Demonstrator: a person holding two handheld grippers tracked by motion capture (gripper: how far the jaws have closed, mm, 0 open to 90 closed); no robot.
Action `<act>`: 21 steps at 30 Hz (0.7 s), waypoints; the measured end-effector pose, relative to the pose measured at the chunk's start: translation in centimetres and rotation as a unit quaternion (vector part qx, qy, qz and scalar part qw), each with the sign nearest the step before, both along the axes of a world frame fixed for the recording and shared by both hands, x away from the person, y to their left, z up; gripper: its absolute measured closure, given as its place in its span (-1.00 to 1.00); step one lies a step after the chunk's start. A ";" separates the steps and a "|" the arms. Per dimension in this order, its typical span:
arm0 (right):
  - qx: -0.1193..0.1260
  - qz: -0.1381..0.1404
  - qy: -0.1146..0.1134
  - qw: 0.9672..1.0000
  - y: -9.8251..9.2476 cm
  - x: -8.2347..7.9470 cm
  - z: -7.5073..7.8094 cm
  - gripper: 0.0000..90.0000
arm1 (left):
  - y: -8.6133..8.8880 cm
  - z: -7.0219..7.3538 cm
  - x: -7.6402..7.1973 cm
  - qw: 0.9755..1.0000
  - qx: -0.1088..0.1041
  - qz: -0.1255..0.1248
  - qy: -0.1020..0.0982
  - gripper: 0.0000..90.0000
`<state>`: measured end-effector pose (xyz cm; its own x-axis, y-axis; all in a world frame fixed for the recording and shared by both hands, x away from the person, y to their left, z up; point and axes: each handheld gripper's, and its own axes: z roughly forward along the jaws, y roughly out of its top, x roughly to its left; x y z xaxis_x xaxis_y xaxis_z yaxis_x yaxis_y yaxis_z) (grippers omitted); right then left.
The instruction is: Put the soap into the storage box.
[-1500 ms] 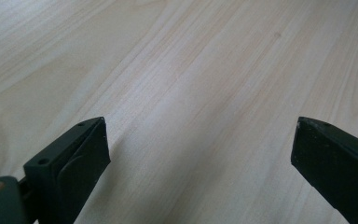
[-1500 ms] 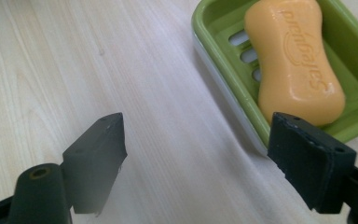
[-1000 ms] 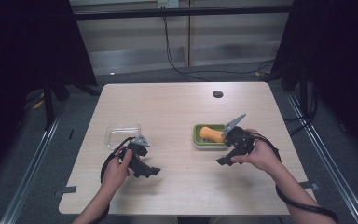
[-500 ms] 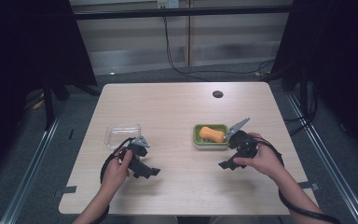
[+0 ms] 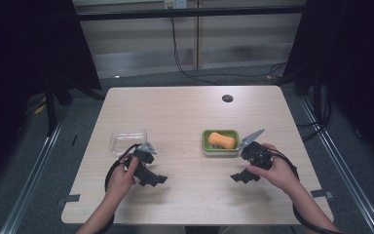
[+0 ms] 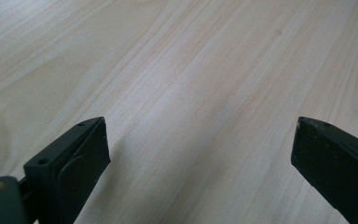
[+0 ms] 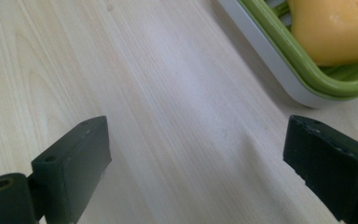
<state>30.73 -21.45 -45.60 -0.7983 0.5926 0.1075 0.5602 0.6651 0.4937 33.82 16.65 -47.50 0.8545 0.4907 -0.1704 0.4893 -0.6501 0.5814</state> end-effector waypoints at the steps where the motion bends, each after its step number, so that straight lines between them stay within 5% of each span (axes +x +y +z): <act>1: 0.003 0.000 0.000 1.000 -0.1 -0.1 0.0 -0.85 | 0.0 0.0 0.0 1.000 0.001 -0.002 -0.002 -0.91; 21: 0.006 -0.015 -0.001 1.000 -1.8 -1.7 -1.3 -0.84 | 0.0 0.1 0.0 1.000 0.003 -0.004 -0.004 -0.91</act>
<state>29.03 -23.24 -46.92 -0.7807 0.6147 0.1123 0.5783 0.6425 0.5028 33.82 16.65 -47.44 0.8600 0.4841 -0.1611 0.4793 -0.6582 0.5806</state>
